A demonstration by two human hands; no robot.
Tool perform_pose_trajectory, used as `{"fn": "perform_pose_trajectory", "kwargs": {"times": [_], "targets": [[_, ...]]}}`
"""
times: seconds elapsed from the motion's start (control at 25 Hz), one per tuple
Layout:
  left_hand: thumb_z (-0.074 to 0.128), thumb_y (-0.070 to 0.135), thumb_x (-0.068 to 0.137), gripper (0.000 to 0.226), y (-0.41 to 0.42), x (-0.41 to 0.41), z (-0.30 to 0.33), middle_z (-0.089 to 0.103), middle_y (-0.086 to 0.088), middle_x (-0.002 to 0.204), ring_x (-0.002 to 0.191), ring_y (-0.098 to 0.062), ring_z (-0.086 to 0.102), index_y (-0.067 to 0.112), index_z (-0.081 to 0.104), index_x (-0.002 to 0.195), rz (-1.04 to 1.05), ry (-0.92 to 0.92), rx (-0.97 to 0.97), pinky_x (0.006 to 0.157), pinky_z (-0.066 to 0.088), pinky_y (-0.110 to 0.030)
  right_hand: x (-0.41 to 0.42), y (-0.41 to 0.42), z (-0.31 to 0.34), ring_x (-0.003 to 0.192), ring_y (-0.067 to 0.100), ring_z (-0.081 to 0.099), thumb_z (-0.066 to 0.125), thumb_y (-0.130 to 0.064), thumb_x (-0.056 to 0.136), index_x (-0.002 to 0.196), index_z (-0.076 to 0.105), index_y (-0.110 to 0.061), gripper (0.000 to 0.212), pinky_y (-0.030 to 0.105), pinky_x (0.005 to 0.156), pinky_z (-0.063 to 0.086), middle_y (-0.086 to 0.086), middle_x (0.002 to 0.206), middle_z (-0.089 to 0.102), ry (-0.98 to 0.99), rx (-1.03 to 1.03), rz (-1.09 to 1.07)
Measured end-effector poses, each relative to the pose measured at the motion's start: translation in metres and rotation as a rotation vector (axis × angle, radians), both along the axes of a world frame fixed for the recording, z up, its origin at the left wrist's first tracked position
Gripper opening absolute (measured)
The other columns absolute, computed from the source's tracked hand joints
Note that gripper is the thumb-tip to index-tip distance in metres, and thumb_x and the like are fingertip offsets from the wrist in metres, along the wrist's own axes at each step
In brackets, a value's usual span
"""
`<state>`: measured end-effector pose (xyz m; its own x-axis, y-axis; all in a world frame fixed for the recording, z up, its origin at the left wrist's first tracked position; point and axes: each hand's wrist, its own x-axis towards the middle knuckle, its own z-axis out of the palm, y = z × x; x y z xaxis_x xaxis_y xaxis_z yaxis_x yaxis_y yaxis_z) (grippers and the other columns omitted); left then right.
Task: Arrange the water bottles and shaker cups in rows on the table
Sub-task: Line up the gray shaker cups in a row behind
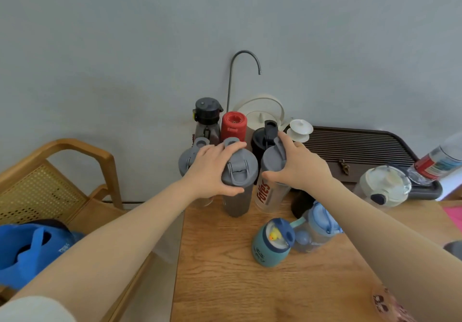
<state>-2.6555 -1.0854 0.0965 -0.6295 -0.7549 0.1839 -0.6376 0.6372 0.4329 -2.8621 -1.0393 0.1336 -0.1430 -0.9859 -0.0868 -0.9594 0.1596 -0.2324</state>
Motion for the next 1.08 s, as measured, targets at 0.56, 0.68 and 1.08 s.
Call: {"fn": "perform_pose_trajectory", "kwargs": {"times": [0.56,0.68,1.08], "targets": [[0.064,0.036,0.081,0.090,-0.004,0.009,-0.010,0.022,-0.017,0.151,0.137,-0.031,0.025,0.023,0.004,0.146,0.038,-0.372,-0.251,0.111,0.024,-0.041,0.016,0.000,-0.038,0.115,0.040,0.050,0.060,-0.061,0.073,0.146,0.004,-0.027,0.098,0.046,0.085,0.047,0.017,0.138,0.038,0.007,0.016,-0.063],[0.063,0.051,0.077,0.096,0.007,0.010,-0.010,0.018,-0.016,0.152,0.140,-0.031,0.020,0.025,0.001,0.146,0.031,-0.358,-0.263,0.114,0.015,-0.043,0.015,0.006,-0.038,0.130,0.042,0.035,0.058,-0.063,0.074,0.147,0.001,-0.022,0.101,0.051,0.100,0.038,0.020,0.148,0.026,0.053,0.040,-0.102],[0.074,0.041,0.071,0.093,-0.009,0.062,-0.023,0.013,-0.008,0.155,0.140,-0.028,0.019,0.027,0.018,0.143,0.323,0.192,0.268,0.110,0.027,-0.043,0.083,0.011,-0.032,0.143,0.035,0.014,0.063,-0.054,0.076,0.147,0.005,-0.024,0.097,0.047,0.116,0.019,0.014,0.158,-0.003,0.100,-0.087,0.281]]}}
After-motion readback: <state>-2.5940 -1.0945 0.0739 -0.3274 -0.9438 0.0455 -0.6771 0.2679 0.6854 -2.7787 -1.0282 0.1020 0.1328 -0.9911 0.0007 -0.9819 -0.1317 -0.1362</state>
